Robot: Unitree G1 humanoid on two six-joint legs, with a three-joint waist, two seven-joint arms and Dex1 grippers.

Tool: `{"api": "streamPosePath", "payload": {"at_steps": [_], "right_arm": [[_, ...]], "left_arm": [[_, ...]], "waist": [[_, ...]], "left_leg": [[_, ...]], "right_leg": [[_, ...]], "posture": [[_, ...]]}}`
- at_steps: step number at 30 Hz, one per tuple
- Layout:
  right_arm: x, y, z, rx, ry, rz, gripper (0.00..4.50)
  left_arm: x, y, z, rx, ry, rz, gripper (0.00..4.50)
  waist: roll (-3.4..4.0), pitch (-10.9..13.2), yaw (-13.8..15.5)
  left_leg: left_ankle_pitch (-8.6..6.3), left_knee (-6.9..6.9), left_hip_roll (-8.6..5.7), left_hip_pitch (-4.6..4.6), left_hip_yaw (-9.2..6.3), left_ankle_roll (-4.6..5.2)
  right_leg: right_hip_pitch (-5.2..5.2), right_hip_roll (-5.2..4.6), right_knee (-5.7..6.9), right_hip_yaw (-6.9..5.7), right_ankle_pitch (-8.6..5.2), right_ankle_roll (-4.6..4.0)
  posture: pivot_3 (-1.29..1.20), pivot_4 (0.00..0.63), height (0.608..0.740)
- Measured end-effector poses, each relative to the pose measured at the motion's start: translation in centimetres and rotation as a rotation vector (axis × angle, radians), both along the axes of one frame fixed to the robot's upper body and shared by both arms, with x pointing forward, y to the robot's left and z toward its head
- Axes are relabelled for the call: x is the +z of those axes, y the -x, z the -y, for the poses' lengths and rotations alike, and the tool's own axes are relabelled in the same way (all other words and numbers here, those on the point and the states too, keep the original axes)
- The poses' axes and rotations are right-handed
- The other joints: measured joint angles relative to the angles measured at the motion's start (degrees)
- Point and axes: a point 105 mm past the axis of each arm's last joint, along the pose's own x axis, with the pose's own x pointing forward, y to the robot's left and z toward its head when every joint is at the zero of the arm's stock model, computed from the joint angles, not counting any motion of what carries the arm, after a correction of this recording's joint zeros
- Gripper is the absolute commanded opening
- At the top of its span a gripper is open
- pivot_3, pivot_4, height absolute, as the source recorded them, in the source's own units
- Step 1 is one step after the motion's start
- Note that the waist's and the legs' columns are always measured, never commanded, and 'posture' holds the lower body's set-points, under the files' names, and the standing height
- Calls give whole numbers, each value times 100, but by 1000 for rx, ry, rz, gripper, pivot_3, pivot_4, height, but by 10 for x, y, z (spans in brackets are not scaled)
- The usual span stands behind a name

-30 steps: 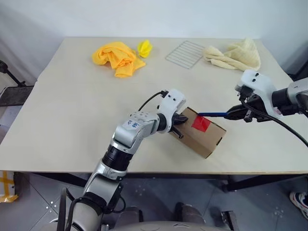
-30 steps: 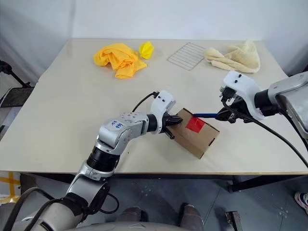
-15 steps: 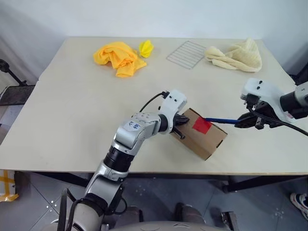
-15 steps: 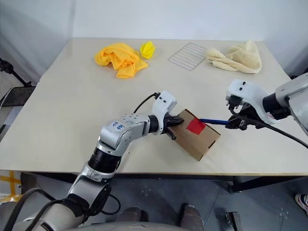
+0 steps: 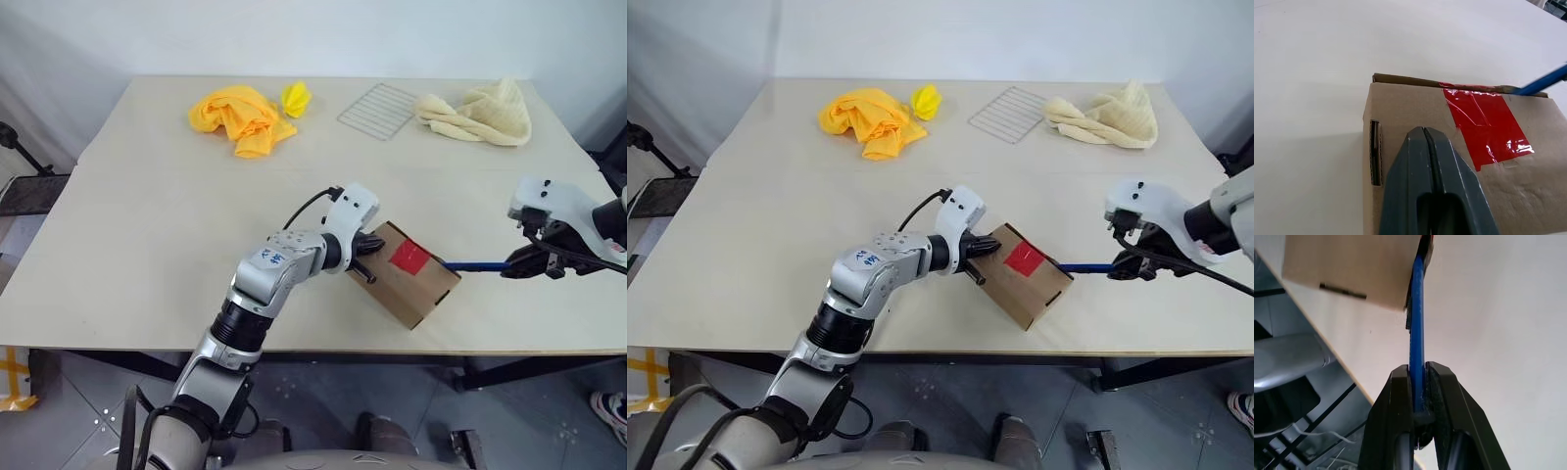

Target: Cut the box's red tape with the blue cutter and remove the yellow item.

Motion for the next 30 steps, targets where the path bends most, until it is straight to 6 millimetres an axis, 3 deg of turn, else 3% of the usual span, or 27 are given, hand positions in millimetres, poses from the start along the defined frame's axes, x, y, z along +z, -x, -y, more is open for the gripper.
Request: {"api": "streamPosePath", "payload": {"at_steps": [6,13,17,19,23,25,30], "right_arm": [[6,3,6,-11,-24,16,145],[56,0,16,-103,-228,251,145],[65,-11,30,-216,-316,404,145],[50,-18,39,-300,-359,454,145],[-8,-29,49,-427,-404,479,145],[-35,-37,55,-525,-469,576,145],[-87,-42,75,-686,-454,664,145]], "left_arm": [[0,-1,0,1,4,5,23],[-1,-4,1,-2,5,10,23],[-2,-5,2,-6,0,13,23],[-2,-6,3,-14,-9,16,23],[-2,-6,5,-24,-19,25,23],[-3,-7,5,-27,-27,28,23],[-3,-8,5,-32,-38,31,23]], "waist": [[0,0,-1],[0,0,-1],[-3,-2,1],[-20,-12,5],[-16,-18,14],[-16,-24,7],[2,-31,-5]], "left_leg": [[0,2,0,0,0,0],[0,19,2,-1,0,1],[-1,32,3,-2,0,2],[-1,40,4,-2,-3,1],[-1,58,1,-9,-6,2],[-1,61,1,-5,-8,2],[0,59,-2,3,-3,4]], "right_leg": [[0,0,0,1,1,-1],[4,0,4,2,7,-8],[7,0,7,3,13,-10],[12,0,10,0,14,-10],[14,-1,15,-2,17,-5],[20,0,18,-5,18,-4],[27,0,15,0,20,0]], "posture": [[0,150,740],[0,150,740],[0,150,740],[0,150,740],[0,150,740],[0,150,740],[0,150,740]]}}
